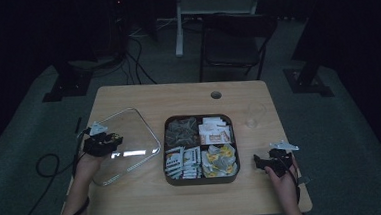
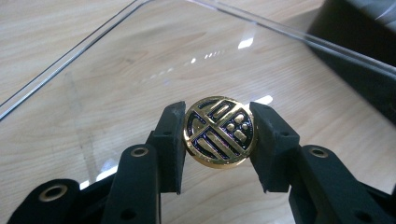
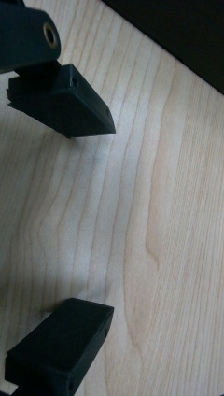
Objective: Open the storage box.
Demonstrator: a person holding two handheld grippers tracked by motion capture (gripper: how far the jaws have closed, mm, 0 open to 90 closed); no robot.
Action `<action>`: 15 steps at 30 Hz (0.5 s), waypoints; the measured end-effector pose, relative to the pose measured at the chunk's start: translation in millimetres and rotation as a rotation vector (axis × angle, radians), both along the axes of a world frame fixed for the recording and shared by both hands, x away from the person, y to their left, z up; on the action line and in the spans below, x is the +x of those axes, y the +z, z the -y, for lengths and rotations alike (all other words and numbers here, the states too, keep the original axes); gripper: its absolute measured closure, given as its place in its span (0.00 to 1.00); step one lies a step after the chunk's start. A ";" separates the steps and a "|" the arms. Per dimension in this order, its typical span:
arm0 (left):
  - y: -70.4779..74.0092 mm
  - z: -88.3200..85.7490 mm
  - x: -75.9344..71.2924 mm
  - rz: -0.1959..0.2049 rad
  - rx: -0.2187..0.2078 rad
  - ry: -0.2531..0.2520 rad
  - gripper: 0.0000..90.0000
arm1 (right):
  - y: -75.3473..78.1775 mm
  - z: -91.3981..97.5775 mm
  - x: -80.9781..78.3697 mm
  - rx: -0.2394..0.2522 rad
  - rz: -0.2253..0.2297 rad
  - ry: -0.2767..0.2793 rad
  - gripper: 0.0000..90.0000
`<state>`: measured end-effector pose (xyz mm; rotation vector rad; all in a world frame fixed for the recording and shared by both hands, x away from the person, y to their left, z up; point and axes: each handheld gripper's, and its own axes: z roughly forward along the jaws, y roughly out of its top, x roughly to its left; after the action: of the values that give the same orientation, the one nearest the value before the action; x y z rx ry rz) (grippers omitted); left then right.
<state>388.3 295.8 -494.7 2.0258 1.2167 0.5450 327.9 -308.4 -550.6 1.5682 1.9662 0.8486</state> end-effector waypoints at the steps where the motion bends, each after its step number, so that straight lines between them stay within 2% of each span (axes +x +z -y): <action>1: -3.0 -0.6 1.6 -0.001 -0.004 0.009 0.66 | 0.0 0.0 0.0 0.000 0.000 0.000 0.13; 9: -20.4 1.9 13.5 -0.022 -0.022 0.030 0.66 | 0.0 0.0 0.0 0.000 0.000 0.000 0.13; 15: -22.5 4.0 21.3 -0.023 -0.021 0.031 0.66 | 0.0 0.0 0.0 0.000 0.000 0.000 0.13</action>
<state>409.6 291.8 -517.1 2.0036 1.2641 0.5227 327.9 -308.4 -550.6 1.5681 1.9663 0.8486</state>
